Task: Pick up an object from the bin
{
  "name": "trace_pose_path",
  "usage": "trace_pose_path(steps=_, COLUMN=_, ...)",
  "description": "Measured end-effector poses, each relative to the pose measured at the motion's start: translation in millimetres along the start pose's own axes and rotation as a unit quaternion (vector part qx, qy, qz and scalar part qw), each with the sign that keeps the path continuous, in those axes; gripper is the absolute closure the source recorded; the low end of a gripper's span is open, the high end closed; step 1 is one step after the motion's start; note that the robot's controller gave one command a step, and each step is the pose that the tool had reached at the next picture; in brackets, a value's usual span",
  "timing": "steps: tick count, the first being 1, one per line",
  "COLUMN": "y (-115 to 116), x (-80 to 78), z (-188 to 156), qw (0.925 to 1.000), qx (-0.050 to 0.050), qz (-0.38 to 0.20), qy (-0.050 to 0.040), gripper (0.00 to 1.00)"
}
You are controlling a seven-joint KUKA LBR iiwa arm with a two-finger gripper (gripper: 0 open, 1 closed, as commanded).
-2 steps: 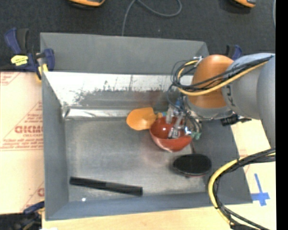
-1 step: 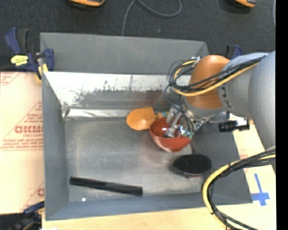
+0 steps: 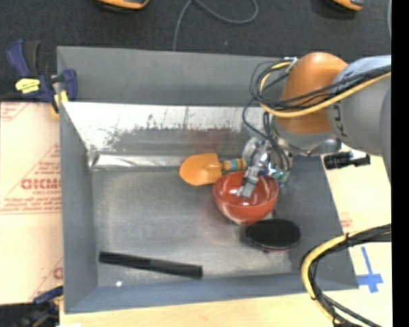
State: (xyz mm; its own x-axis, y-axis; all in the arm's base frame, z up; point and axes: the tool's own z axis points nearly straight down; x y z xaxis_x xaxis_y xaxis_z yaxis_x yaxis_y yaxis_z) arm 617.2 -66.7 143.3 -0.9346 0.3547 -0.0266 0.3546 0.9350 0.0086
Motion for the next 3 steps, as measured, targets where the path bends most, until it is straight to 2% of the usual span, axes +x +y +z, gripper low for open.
trace_pose_path(steps=1, y=2, x=-1.8, z=-33, qw=1.0000, qx=-0.001, qz=-0.004, qy=-0.0028, gripper=0.00)
trace_pose_path(steps=2, y=-12, x=25.8, z=-46, qw=0.9995, qx=0.000, qz=-0.033, qy=-0.0037, gripper=0.00)
trace_pose_path(steps=3, y=-10, x=20.1, z=11, qw=0.9997, qx=-0.002, qz=-0.021, qy=-0.0089, gripper=0.00)
